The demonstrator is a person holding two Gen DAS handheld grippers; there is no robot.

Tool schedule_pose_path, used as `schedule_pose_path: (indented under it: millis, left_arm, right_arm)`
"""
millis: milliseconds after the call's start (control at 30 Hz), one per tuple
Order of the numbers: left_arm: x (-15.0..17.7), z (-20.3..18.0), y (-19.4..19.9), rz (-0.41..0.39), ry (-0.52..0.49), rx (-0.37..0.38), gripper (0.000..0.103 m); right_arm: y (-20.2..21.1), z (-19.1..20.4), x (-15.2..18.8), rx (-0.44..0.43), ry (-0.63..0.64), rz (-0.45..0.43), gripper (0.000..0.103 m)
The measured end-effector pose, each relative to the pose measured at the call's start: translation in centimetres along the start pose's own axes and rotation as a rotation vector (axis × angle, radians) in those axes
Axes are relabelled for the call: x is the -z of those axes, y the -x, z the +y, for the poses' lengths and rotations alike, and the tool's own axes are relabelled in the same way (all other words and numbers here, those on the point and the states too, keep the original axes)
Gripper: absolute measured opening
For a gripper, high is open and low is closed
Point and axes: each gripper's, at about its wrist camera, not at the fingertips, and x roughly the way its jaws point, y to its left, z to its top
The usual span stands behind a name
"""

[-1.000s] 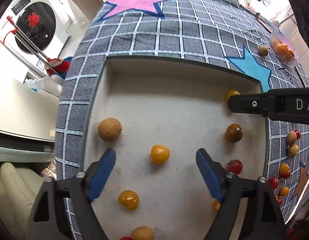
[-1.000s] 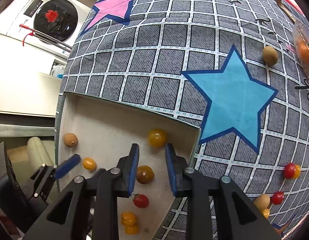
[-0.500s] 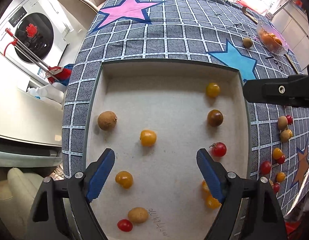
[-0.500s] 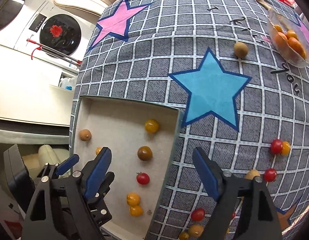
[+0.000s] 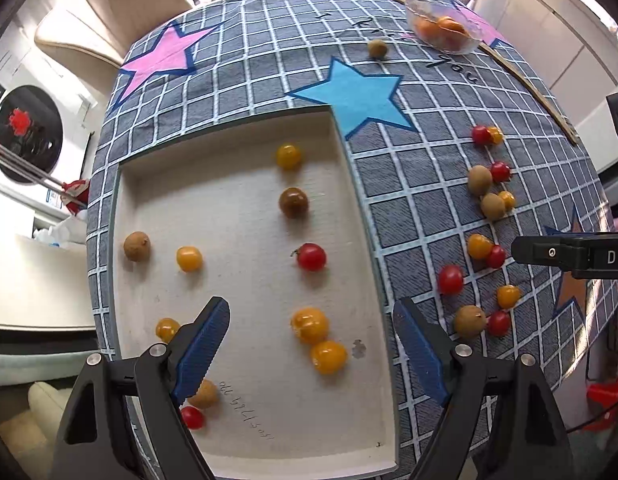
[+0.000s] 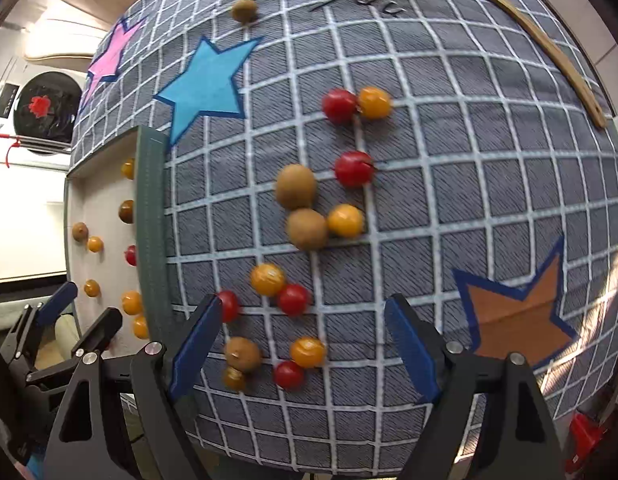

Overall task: Organize fruits
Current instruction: 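Grasp a red cherry tomato with the left tool while the right tool grasps a yellow tomato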

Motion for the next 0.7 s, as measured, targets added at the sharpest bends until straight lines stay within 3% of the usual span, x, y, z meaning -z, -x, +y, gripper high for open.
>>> schedule_pose_path:
  millis: [200, 400, 700]
  left_arm:
    - [-0.8, -3.7, 0.5, -0.013, -0.096, 0.030, 0.084]
    - [-1.9, -6.5, -0.5, 0.014, -0.150, 0.052, 0.085]
    - [-2.5, -8.7, -3.4, 0.076, -0.173, 0.042, 0.084]
  right_arm:
    - [0.5, -3.6, 2.4, 0.050, -0.016, 0.012, 0.086]
    - [1.0, -5.6, 3.5, 0.043, -0.042, 0.012, 0.086]
    - [2.3, -7.6, 1.2, 0.047, -0.037, -0.044, 0.085]
